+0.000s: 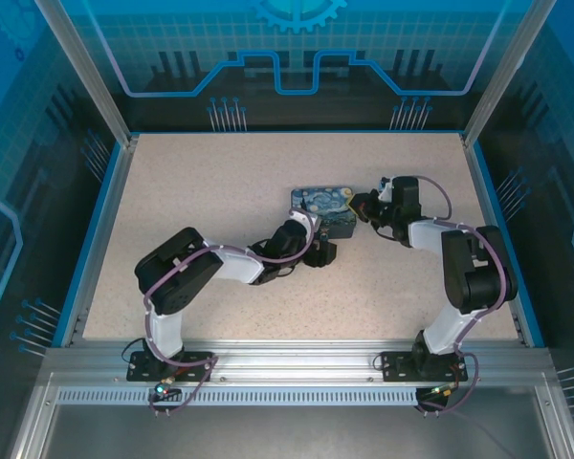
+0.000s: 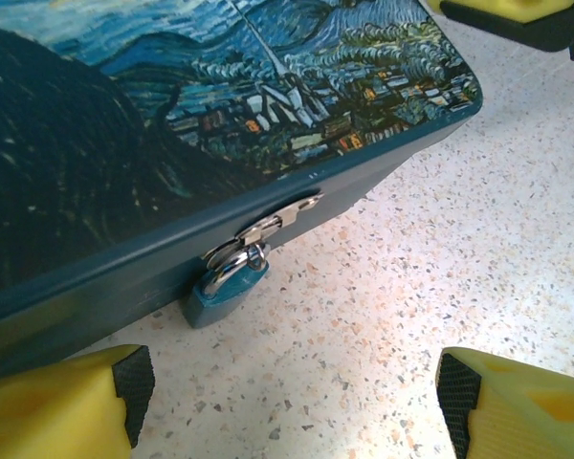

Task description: Unlock the padlock with the key

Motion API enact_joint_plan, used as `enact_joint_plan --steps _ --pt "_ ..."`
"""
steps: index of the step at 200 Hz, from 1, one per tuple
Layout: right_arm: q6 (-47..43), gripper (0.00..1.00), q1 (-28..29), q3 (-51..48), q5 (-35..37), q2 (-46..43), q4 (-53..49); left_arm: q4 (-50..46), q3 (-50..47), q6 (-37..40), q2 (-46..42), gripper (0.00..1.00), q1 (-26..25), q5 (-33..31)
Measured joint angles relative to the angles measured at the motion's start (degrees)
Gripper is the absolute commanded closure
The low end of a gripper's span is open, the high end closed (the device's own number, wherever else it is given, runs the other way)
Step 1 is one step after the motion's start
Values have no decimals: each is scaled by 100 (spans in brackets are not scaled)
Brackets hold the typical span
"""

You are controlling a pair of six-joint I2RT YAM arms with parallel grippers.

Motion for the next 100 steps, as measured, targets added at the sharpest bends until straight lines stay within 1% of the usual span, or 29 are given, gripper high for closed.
enact_joint_plan --steps 55,100 --pt "2 100 0 -24 -7 46 131 -293 304 216 358 20 -162 -450" --pt "2 100 0 -24 -52 107 245 -310 501 291 540 19 -278 -817"
